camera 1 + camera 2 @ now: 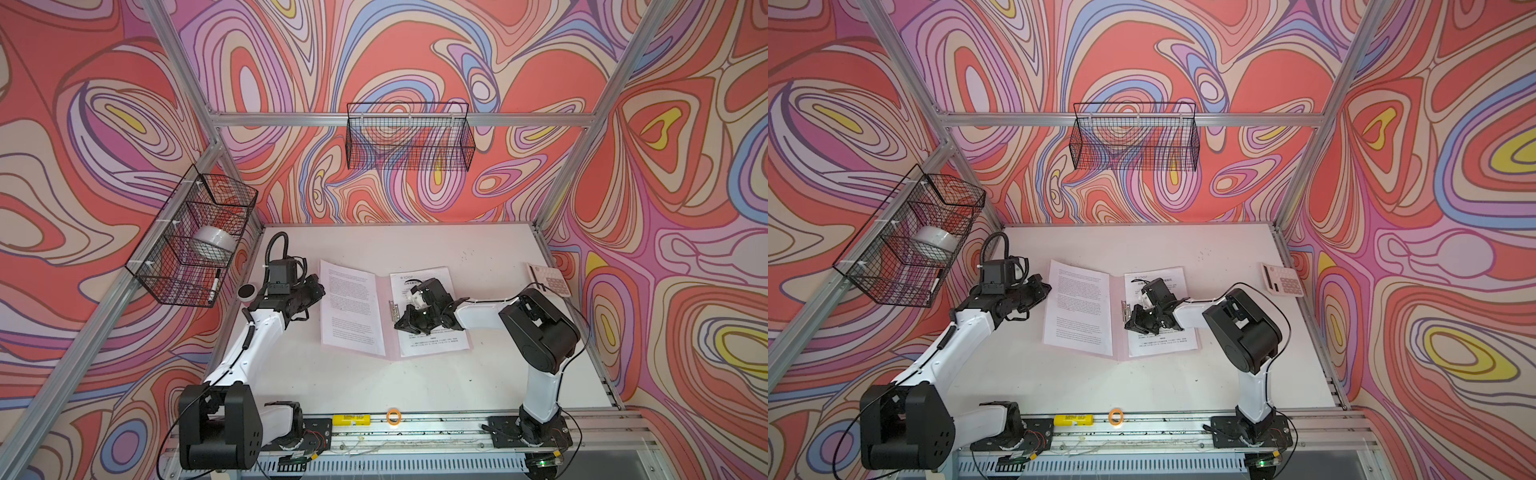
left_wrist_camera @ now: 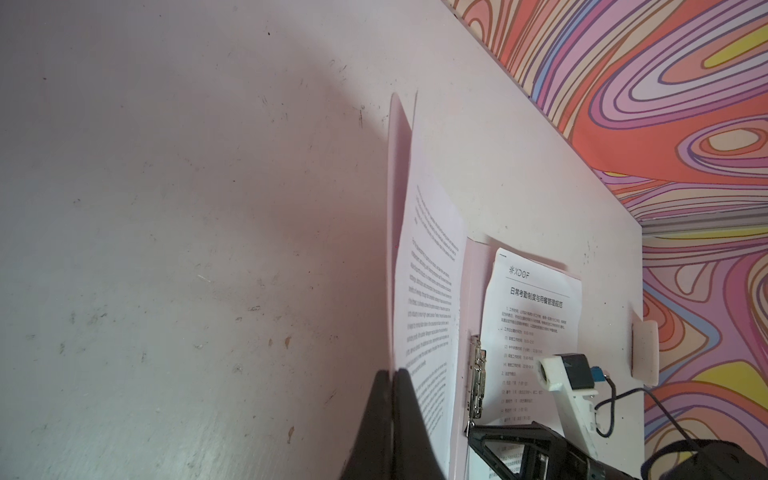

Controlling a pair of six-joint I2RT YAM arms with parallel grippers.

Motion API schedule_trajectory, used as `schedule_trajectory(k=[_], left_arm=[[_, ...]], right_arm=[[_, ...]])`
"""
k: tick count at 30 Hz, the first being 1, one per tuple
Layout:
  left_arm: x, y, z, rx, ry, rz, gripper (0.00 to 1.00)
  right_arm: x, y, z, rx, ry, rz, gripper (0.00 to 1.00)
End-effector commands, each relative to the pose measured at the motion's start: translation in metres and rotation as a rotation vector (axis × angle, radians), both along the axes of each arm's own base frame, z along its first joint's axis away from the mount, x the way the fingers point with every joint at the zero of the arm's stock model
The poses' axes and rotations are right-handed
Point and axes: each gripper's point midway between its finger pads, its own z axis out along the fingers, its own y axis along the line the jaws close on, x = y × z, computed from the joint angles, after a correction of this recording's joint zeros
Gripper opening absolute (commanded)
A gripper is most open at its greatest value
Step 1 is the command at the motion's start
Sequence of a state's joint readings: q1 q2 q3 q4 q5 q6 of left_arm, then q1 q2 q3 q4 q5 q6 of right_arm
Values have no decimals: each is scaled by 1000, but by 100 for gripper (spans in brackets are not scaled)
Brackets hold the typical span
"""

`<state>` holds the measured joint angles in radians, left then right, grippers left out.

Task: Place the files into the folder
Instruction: 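Press the metal clip lever down onto the sheets with the right gripper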

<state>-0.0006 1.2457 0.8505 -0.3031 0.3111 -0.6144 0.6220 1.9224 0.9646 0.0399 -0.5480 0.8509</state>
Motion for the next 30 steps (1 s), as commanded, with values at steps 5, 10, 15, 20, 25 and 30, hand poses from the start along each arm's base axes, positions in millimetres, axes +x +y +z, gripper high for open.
schedule_trajectory(k=[5, 10, 15, 20, 25, 30], left_arm=[[3, -4, 3, -11, -12, -14, 0], [3, -6, 3, -9, -12, -18, 0], [4, -8, 2, -13, -11, -24, 0], [4, -8, 4, -12, -15, -27, 0], [3, -7, 7, -4, -19, -25, 0], [4, -5, 11, 13, -24, -22, 0]], right_arm=[[-16, -19, -49, -106, 142, -60, 0], [-12, 2, -23, -14, 127, -40, 0], [-11, 16, 4, 94, 126, -34, 0], [-11, 21, 16, 134, 120, -36, 0], [-15, 22, 12, 136, 140, -29, 0], [-13, 10, 26, 59, 80, -19, 28]])
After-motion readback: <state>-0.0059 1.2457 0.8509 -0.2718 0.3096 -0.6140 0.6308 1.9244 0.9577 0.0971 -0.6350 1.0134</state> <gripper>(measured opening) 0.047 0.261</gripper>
